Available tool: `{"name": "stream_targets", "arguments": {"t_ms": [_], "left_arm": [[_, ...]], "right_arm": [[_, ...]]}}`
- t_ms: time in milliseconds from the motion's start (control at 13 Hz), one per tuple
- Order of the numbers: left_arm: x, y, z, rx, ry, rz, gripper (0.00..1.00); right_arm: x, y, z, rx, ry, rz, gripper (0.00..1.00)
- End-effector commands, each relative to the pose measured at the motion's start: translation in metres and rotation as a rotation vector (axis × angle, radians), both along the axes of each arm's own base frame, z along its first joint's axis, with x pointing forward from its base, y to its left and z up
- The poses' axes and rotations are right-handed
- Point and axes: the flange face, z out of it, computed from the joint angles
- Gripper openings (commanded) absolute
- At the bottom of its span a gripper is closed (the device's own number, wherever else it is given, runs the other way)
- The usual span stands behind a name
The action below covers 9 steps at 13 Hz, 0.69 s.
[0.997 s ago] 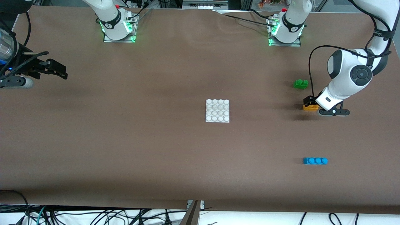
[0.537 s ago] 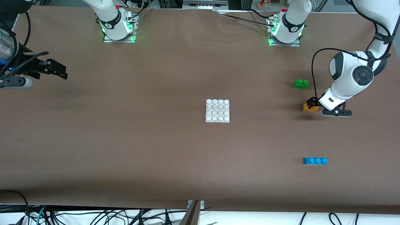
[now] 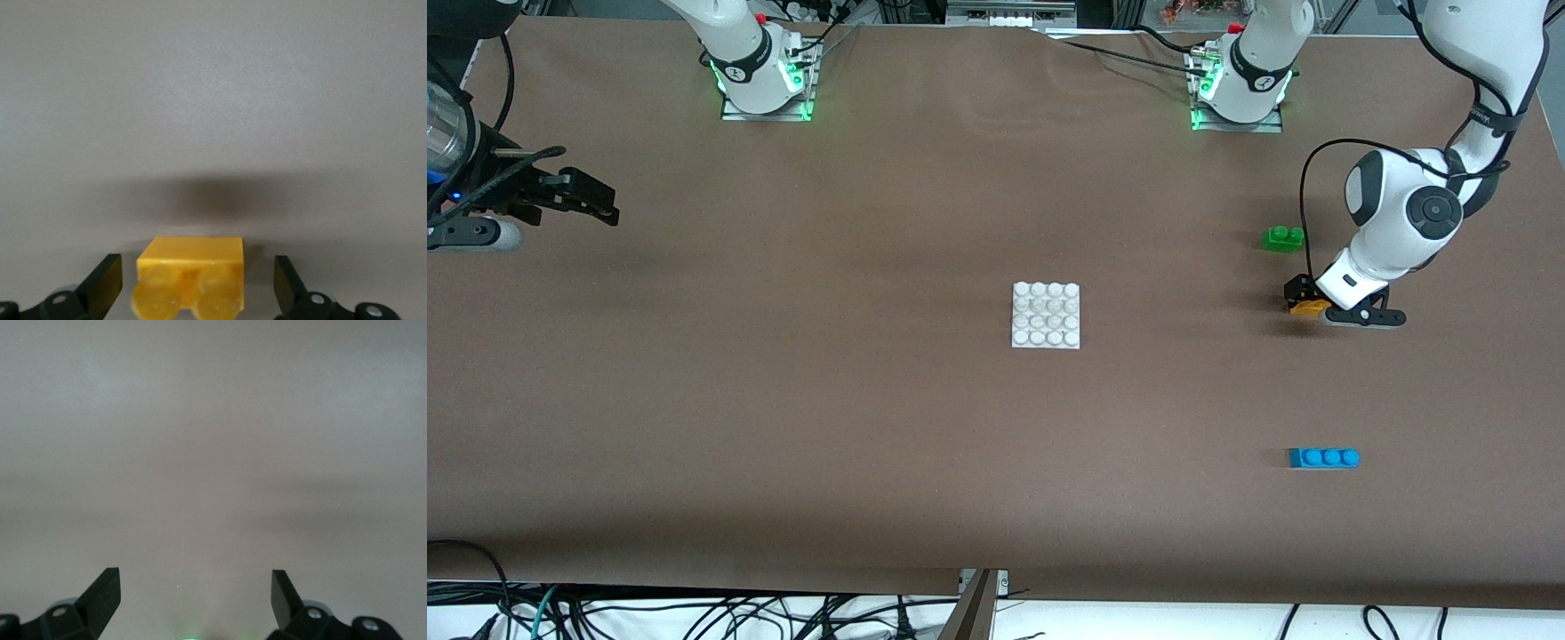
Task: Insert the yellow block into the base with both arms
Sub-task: 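Lower the left gripper and grasp the yellow brick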
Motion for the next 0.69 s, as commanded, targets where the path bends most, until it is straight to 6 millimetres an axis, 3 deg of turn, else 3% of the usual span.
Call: {"name": "stream_targets", "arguments": {"t_ms": [0, 230, 307, 460, 537, 614], "left_arm": [[-0.0057, -0.0014, -0.0089, -0.005, -0.013, -0.010, 1.00], [-0.0064, -0.0016, -0.0112, -0.005, -0.008, -0.011, 0.98], [-0.0058, -0.0015, -0.0107, -0.005, -0.010, -0.017, 0.86], [-0.0065, -0.0016, -0.0118, -0.005, -0.003, -0.026, 0.32], [-0.0058, -0.0014, -0.0108, -0.004, -0.005, -0.026, 0.20], [-0.0023, -0.0006, -0.0052, -0.001, -0.016, -0.024, 0.18]], "right_arm": [[0.0009, -0.0016, 0.0049, -0.011, -0.006, 0.007, 1.00], [0.0008, -0.0014, 0.0049, -0.010, -0.006, 0.007, 1.00], [0.0008, -0.0014, 0.0049, -0.010, -0.006, 0.007, 1.00], [0.0008, -0.0023, 0.0042, -0.010, -0.005, 0.006, 1.00], [0.0008, -0.0023, 0.0042, -0.010, -0.005, 0.006, 1.00], [0.0009, -0.0023, 0.0049, -0.010, -0.006, 0.006, 1.00]]}}
